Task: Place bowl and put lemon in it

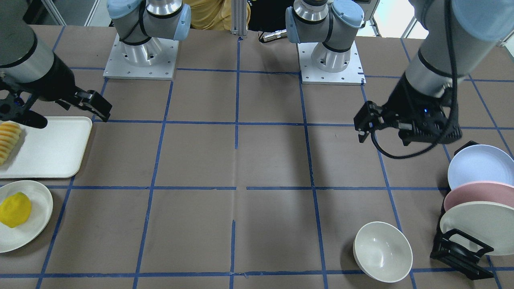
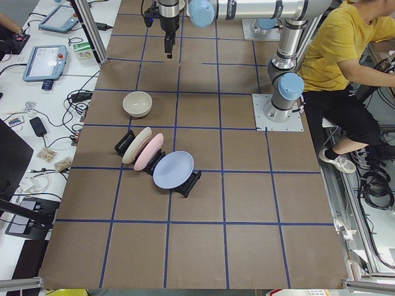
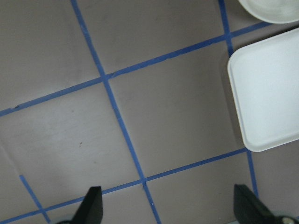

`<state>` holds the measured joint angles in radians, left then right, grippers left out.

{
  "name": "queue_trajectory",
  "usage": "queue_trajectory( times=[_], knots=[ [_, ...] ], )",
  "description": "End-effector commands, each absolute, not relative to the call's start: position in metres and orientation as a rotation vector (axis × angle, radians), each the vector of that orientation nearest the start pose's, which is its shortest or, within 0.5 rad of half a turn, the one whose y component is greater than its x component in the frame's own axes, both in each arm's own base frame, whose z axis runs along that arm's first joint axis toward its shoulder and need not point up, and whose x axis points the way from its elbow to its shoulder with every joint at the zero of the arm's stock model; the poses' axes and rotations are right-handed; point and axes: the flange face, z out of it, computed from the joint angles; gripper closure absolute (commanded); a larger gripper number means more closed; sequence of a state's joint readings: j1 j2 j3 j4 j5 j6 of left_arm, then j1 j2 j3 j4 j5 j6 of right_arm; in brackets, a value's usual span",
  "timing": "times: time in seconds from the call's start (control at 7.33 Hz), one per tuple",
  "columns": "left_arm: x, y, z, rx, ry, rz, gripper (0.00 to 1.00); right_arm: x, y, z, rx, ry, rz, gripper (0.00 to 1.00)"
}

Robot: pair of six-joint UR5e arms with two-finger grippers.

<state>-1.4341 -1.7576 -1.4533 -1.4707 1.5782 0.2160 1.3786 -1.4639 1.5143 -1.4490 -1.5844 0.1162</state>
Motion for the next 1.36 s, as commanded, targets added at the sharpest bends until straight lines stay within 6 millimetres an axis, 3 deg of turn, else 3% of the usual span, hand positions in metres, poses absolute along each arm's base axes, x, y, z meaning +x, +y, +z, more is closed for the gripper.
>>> queue_trajectory(
  times=[0.0,0.27,0.41,0.55,0.68,0.82,1.09,1.23],
  knots=[
    [0.010,-0.658,0.369,0.119,3.146,-0.085,0.00,-0.070,-0.576,0.404,0.369,3.155,0.205,0.00],
    [0.061,-0.715,0.301,0.115,3.144,-0.102,0.00,-0.164,-0.614,0.332,0.107,3.228,0.134,0.00],
    [0.068,-0.733,0.279,0.112,3.147,-0.083,0.00,-0.200,-0.624,0.300,-0.037,3.232,0.104,0.00],
    [0.070,-0.746,0.246,0.143,3.143,-0.100,0.00,-0.209,-0.634,0.273,-0.177,3.231,0.094,0.00],
    [0.071,-0.749,0.217,0.162,3.149,-0.063,0.00,-0.210,-0.635,0.261,-0.184,3.214,0.116,0.00],
    [0.072,-0.753,0.202,0.179,3.150,-0.049,0.05,-0.211,-0.636,0.247,-0.171,3.198,0.145,0.00],
    [0.073,-0.750,0.197,0.186,3.153,-0.020,0.48,-0.213,-0.640,0.219,-0.164,3.175,0.186,0.01],
    [0.072,-0.749,0.202,0.187,3.152,-0.024,0.52,-0.211,-0.644,0.201,-0.153,3.145,0.197,0.02]
  ],
)
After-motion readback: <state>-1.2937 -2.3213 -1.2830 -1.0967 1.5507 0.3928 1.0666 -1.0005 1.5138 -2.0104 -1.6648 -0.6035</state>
